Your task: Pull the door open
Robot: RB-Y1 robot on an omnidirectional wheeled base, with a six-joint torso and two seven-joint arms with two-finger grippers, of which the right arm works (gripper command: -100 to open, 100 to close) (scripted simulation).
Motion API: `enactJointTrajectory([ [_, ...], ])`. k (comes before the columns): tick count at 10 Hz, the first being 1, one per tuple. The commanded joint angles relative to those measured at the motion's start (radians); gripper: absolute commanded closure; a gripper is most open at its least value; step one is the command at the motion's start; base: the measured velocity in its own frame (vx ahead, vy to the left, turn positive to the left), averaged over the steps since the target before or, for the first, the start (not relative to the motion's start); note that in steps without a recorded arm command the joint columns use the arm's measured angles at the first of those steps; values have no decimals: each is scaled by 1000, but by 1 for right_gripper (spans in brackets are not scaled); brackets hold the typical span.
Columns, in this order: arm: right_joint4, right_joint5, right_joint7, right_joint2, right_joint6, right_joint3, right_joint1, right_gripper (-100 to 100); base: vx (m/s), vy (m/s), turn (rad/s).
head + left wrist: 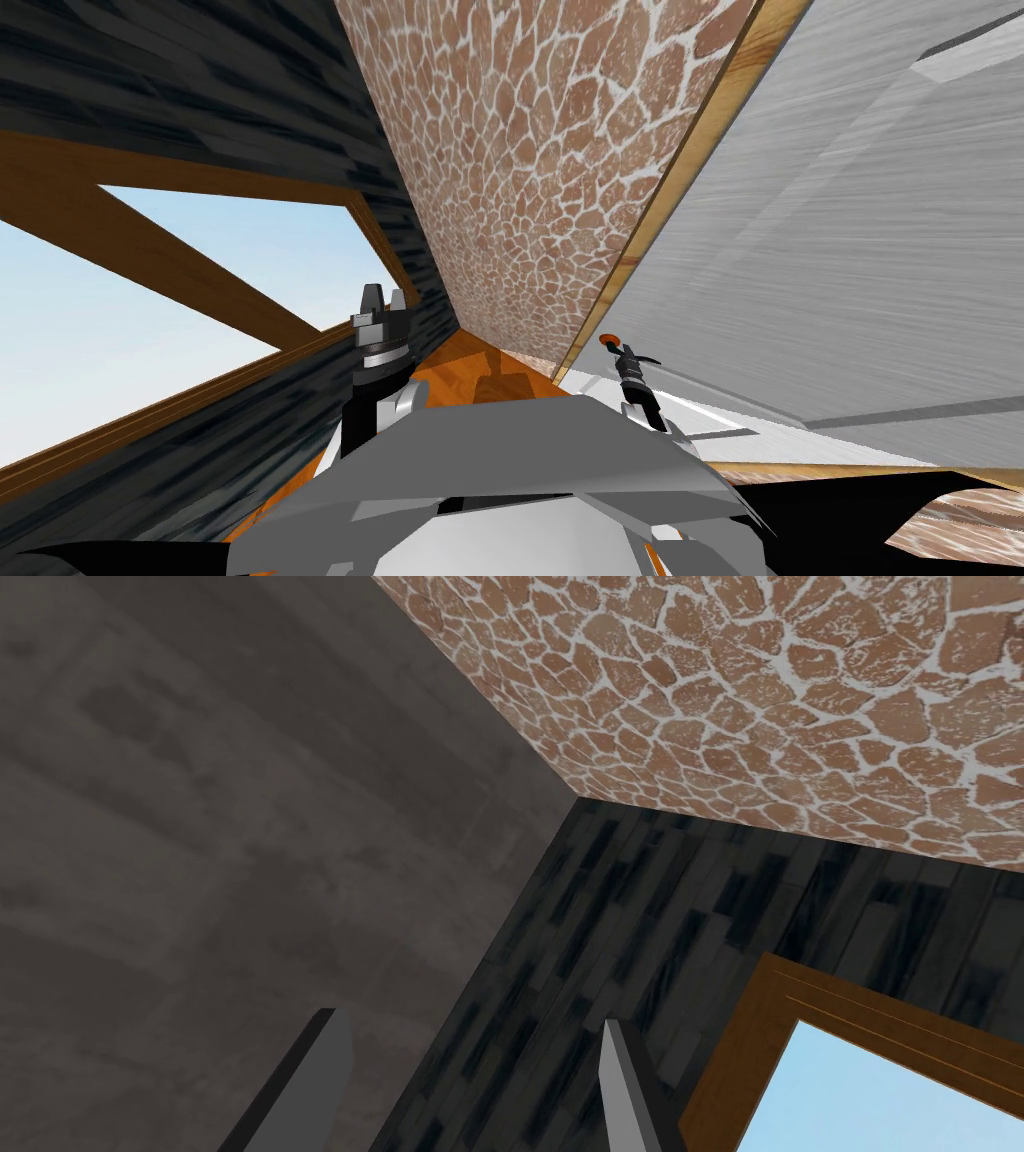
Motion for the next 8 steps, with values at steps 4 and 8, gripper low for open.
enactJointTrajectory([
  [4, 0, 0, 0, 0, 0, 0, 0, 100, 4, -4, 0],
  [8, -5, 8, -11, -1, -3, 15, 6, 100, -35, -3, 11],
])
